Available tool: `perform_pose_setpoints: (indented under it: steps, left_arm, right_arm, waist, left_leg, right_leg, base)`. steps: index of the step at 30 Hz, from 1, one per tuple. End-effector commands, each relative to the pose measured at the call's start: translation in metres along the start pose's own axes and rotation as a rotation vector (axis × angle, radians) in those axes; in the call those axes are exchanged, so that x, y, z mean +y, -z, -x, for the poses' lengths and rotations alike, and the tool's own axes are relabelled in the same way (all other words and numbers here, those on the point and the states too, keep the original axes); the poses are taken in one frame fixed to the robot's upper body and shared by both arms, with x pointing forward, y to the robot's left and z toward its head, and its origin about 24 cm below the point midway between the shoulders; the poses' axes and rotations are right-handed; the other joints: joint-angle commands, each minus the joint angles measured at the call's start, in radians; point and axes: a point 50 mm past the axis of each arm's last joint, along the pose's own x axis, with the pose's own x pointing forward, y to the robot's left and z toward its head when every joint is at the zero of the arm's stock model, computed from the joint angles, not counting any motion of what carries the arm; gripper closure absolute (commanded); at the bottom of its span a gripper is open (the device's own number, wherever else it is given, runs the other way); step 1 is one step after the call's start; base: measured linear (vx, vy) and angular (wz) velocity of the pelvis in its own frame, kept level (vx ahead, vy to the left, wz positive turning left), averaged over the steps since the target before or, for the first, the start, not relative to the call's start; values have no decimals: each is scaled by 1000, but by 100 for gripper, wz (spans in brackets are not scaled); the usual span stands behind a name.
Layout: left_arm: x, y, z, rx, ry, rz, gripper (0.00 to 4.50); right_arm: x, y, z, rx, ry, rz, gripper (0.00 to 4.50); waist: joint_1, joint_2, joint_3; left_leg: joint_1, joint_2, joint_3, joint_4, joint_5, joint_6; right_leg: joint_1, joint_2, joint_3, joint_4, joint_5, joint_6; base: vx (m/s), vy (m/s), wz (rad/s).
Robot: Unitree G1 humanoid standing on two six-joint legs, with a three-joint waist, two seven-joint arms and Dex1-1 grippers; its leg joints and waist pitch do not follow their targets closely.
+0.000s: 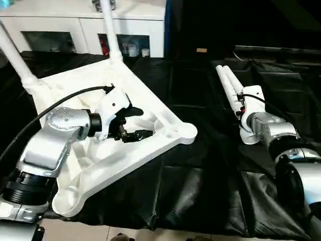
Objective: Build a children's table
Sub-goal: Pick table leg
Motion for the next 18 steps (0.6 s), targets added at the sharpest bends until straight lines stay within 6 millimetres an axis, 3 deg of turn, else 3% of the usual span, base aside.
perform_pose_setpoints:
  steps: [1,13,18]
  left_arm:
    - [-2,0,1,18,10,-8,64]
    - [-2,-4,6,32,29,-18,64]
    - [4,12,6,149,-37,-5,64]
  right_arm:
    - [-4,-7,2,-8,9,-21,106]
    - [-19,-17,7,-6,40,-57,106]
    - [-17,-14,7,22,-4,-78,106]
  waist:
    - [5,3,-77]
    - [6,0,-77]
    - [6,-4,-78]
  left_leg:
    - [7,6,7,-57,-193,4]
    - [4,4,9,-54,-182,6]
    - [1,4,9,-52,-165,14]
  right_leg:
    - [54,-42,29,-54,-138,-268]
    - [54,-41,29,-53,-136,-266]
    - [55,-40,29,-51,-129,-262]
  base:
    - [0,0,0]
    - [0,0,0]
    - [0,0,0]
